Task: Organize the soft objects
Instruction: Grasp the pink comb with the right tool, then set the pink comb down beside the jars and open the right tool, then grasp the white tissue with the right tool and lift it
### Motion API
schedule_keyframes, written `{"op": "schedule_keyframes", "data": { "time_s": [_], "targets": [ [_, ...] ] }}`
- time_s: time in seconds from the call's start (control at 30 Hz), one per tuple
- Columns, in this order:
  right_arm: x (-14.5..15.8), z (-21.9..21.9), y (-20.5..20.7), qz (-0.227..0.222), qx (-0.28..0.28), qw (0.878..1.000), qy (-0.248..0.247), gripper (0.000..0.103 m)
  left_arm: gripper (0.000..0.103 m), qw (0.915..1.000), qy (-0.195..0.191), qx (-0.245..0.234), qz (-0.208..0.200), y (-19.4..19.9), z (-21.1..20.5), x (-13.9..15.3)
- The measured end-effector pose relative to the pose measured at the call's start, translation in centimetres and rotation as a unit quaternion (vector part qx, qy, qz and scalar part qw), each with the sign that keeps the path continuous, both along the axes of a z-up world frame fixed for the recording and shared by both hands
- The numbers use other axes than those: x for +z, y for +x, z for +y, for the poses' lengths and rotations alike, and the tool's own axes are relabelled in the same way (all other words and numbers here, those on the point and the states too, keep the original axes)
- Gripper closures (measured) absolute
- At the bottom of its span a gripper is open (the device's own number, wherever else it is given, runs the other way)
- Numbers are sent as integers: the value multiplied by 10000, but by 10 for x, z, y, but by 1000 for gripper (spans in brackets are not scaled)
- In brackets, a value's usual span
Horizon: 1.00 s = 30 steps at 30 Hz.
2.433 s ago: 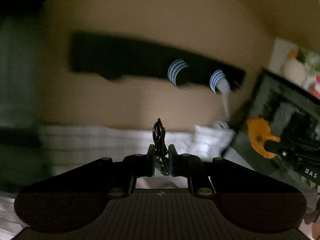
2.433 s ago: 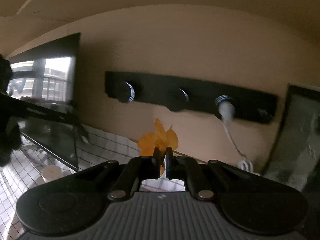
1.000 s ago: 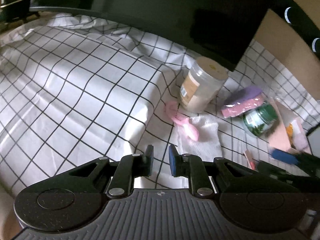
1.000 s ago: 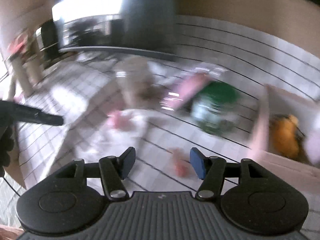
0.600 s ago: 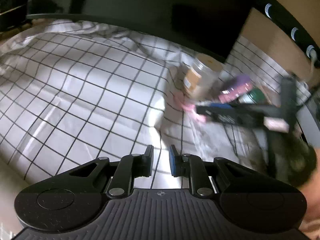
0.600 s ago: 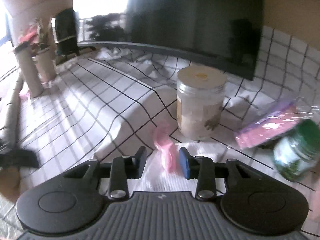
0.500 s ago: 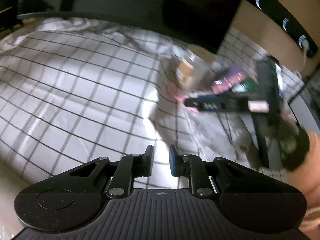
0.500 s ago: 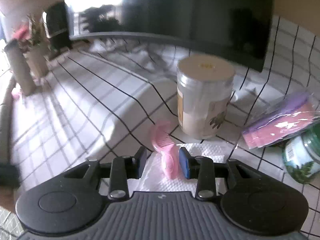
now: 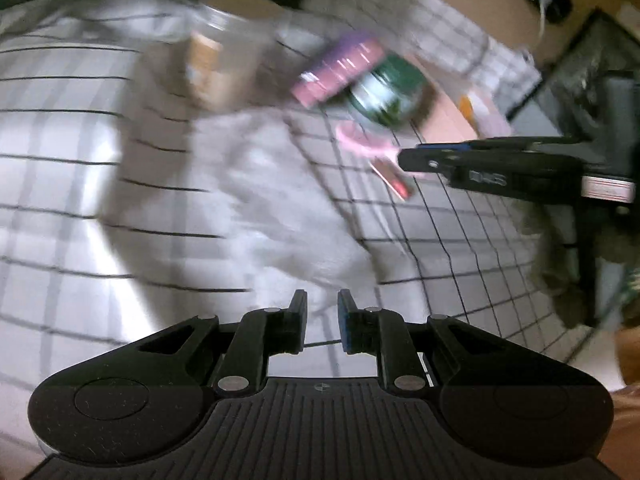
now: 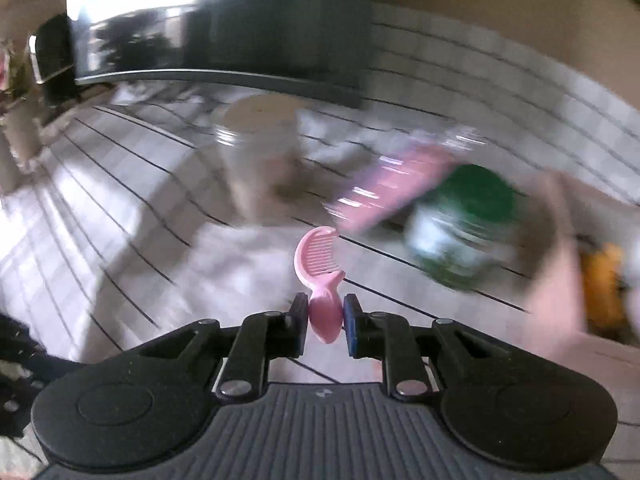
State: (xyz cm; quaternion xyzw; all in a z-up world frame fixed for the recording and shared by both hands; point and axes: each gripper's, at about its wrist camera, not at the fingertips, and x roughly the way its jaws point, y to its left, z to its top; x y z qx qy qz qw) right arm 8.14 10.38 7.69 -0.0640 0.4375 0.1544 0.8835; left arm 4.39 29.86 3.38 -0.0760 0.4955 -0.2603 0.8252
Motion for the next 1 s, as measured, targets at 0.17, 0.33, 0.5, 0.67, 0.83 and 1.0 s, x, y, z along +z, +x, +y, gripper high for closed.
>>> {"op": "schedule_keyframes", "data": {
  "time_s": [0.17, 0.33, 0.5, 0.67, 0.83, 1.0],
  "targets": [
    [-1, -23, -25, 225, 437, 9986, 199, 51, 85, 9997, -25, 202, 165, 11, -18, -8],
    [-13, 3, -37, 693, 1438, 9851, 644, 46, 85, 9940, 60, 1094, 45, 12, 7, 5],
    [-34, 44, -49, 515, 1998, 9784, 132, 46, 85, 9825, 286, 1839, -117, -8, 33, 20],
    [-36, 50, -42, 364, 1945, 9801, 171, 79, 85, 9714, 321, 2349, -162, -30, 52, 27],
    [-8, 43, -22, 1303, 1845, 9618, 1548, 99, 85, 9598, 331, 2787, -82, -47, 70, 23],
    [41, 41, -7, 1135, 1785, 9463, 2443, 99, 85, 9543, 15, 2987, -48, -53, 80, 25]
  ]
}}
